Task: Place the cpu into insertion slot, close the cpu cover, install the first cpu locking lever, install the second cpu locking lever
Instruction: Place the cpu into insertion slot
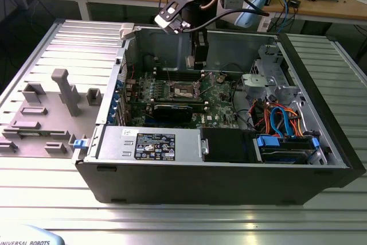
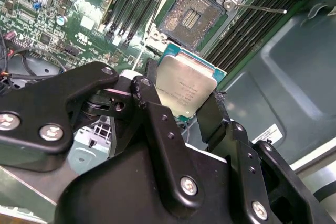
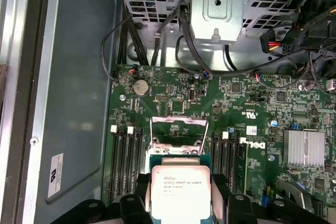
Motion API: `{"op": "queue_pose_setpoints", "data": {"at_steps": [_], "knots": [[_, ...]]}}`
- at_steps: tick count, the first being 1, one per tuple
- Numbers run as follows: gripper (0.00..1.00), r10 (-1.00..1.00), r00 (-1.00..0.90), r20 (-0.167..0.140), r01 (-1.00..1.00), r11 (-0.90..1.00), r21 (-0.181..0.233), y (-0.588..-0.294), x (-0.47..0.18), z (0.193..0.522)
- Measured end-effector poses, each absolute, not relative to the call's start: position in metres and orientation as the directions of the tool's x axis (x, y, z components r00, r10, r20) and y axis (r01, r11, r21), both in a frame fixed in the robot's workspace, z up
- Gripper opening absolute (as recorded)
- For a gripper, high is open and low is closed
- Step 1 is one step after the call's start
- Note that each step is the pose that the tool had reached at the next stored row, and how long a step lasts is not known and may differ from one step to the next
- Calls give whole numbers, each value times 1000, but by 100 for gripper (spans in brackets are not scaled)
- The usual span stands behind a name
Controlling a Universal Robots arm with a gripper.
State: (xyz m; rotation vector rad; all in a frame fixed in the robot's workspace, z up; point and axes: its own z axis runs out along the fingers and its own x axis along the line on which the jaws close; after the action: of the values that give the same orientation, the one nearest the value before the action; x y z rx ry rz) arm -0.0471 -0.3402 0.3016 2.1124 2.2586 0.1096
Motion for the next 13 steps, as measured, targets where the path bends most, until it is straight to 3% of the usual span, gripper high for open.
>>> {"op": "queue_pose_setpoints", "data": {"at_steps": [13], "knots": [[54,999,-33,14,996,32,84,-340,-52,291]]}}
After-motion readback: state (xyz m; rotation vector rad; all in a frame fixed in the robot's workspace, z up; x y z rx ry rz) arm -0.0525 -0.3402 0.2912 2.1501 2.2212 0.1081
